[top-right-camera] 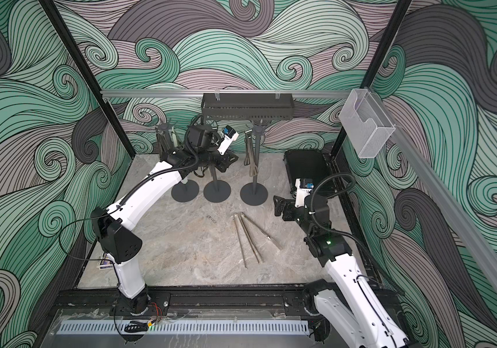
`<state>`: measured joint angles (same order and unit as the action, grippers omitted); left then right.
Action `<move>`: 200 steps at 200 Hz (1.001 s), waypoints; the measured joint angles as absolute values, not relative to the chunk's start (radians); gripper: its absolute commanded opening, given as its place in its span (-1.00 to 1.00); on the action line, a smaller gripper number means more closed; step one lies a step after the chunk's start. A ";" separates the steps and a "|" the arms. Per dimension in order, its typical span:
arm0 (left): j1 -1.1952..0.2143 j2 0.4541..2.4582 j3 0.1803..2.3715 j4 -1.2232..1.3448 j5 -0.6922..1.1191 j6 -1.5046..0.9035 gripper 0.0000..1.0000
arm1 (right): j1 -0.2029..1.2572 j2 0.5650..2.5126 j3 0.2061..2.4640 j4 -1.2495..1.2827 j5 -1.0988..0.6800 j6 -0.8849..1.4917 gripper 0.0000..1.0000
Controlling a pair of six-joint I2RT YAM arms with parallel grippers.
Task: Hang food tongs on kitchen utensil racks
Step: Hang the food tongs on the rack, then pick up the food tongs from the center of the board.
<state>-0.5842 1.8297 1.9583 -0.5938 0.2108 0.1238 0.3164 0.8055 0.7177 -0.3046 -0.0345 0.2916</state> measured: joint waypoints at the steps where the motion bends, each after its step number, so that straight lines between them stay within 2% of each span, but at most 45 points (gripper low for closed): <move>1: -0.584 1.827 1.958 -0.594 0.210 0.124 -0.59 | 0.318 0.807 0.717 -0.307 -0.035 0.292 0.89; 49: -0.585 1.689 1.872 -0.596 0.184 0.110 -0.59 | 0.488 0.945 0.718 -0.508 -0.010 0.349 0.85; 108: -0.585 1.441 1.643 -0.607 0.146 0.040 -0.52 | 0.514 1.193 0.731 -0.561 0.007 0.348 0.78; 155: -0.585 1.253 1.542 -0.620 0.131 -0.010 -0.50 | 0.522 1.314 0.735 -0.526 0.004 0.329 0.59; 200: -0.585 1.166 1.479 -0.636 0.120 -0.056 -0.50 | 0.524 1.411 0.735 -0.477 0.000 0.322 0.36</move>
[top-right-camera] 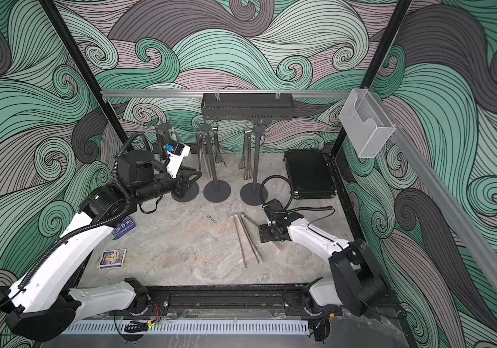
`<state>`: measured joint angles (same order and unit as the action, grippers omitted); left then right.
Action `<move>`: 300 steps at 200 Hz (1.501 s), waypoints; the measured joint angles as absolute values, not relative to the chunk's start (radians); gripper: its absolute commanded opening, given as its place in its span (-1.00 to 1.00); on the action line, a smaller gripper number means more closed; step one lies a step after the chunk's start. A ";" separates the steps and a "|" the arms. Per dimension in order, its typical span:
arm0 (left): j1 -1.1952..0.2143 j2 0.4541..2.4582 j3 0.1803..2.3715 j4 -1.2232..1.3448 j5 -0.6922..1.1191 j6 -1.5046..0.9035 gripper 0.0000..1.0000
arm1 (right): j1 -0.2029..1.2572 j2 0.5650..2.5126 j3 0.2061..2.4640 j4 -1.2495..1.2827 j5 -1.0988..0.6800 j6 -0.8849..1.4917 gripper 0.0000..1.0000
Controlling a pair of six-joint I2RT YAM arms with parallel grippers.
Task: Hang food tongs on kitchen utensil racks
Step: Pick up the food tongs from the center of the board.
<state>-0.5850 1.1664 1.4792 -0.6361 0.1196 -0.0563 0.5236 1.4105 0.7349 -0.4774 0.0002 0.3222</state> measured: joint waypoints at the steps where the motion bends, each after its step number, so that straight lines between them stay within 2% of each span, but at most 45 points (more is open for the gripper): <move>1: -0.585 1.166 1.478 -0.636 0.120 -0.057 -0.50 | 0.524 1.412 0.735 -0.477 0.000 0.321 0.36; 62: -0.585 1.113 1.402 -0.651 0.123 -0.089 -0.50 | 0.531 1.526 0.757 -0.430 -0.005 0.307 -0.01; 149: -0.585 1.095 1.398 -0.655 0.123 -0.096 -0.50 | 0.630 1.472 0.757 -0.444 -0.077 0.321 -0.04; 191: -0.585 1.093 1.384 -0.655 0.124 -0.098 -0.50 | 0.657 1.429 0.757 -0.486 -0.060 0.336 -0.16; 235: -0.585 1.083 1.377 -0.654 0.124 -0.098 -0.50 | 0.657 1.440 0.757 -0.523 0.002 0.340 -0.45; 300: -0.585 1.080 1.374 -0.654 0.124 -0.097 -0.49 | 0.657 1.476 0.771 -0.527 0.030 0.338 -0.75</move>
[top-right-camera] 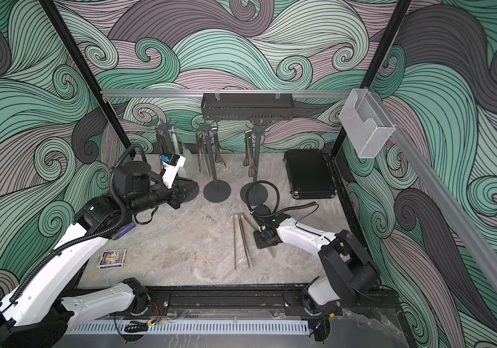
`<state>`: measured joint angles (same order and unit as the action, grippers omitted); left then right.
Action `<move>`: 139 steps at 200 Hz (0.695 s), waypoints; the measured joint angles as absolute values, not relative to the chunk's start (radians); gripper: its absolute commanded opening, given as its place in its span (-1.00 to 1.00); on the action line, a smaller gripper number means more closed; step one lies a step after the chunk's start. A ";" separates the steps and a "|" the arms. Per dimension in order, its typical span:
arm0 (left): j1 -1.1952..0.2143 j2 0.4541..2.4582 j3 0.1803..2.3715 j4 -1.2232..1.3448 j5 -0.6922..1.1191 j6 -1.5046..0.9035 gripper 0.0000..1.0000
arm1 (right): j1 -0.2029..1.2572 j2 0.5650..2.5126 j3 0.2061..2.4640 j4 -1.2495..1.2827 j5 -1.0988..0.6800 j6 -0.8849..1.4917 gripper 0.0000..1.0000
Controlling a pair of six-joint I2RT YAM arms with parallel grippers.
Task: Hang food tongs on kitchen utensil racks
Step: Pick up the food tongs from the center of the board.
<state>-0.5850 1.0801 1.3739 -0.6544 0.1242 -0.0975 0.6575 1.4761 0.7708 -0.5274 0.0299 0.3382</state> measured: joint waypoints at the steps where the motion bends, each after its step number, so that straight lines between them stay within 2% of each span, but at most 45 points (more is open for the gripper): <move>1: -0.585 1.080 1.374 -0.654 0.124 -0.097 -0.48 | 0.657 1.476 0.771 -0.527 0.030 0.337 -0.75; 31: -0.585 1.080 1.374 -0.654 0.125 -0.097 -0.48 | 0.657 1.476 0.773 -0.530 0.039 0.331 -0.87; 40: -0.585 1.080 1.374 -0.654 0.125 -0.097 -0.48 | 0.657 1.476 0.774 -0.532 0.041 0.332 -1.00; 139: -0.585 1.069 1.374 -0.655 0.135 -0.097 -0.48 | 0.657 1.434 0.773 -0.542 0.058 0.317 -1.00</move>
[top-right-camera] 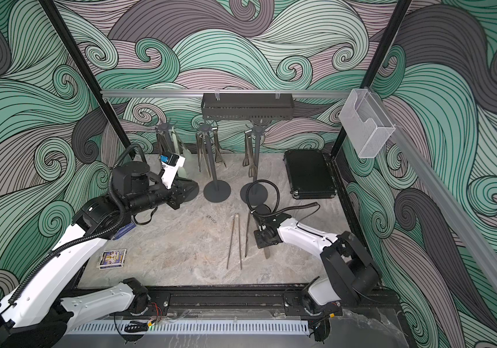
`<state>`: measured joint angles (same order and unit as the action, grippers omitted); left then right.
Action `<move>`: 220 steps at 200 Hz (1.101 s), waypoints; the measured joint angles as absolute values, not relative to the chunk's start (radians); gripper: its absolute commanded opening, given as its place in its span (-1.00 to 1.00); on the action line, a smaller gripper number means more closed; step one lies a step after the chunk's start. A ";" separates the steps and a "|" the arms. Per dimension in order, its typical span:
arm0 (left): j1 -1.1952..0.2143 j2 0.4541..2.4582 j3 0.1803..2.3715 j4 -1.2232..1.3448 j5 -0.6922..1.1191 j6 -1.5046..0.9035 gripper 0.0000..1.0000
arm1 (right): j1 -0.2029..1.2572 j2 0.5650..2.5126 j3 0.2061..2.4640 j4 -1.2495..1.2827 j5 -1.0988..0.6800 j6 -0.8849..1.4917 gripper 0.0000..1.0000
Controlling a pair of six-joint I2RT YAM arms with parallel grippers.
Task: Hang food tongs on kitchen utensil racks
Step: Pick up the food tongs from the center of the board, then hang the food tongs on the rack.
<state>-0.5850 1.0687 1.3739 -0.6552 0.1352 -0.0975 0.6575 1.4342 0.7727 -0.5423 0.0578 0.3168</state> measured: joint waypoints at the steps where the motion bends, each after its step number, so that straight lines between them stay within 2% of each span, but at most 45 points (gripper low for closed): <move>1: -0.585 1.068 1.374 -0.656 0.135 -0.097 -0.48 | 0.657 1.430 0.773 -0.543 0.059 0.317 -1.00; 71: -0.585 1.007 1.334 -0.669 0.136 -0.119 -0.53 | 0.634 0.937 0.758 -0.550 0.133 0.213 -1.00; 100: -0.585 0.981 1.305 -0.682 0.139 -0.129 -0.52 | 0.577 0.817 0.782 -0.572 0.136 0.162 -1.00; 175: -0.585 0.927 1.246 -0.690 0.157 -0.152 -0.53 | 0.401 0.889 1.060 -0.561 0.015 -0.035 -1.00; 220: -0.585 0.912 1.192 -0.688 0.177 -0.175 -0.54 | 0.252 0.982 1.172 -0.501 -0.142 -0.151 -1.00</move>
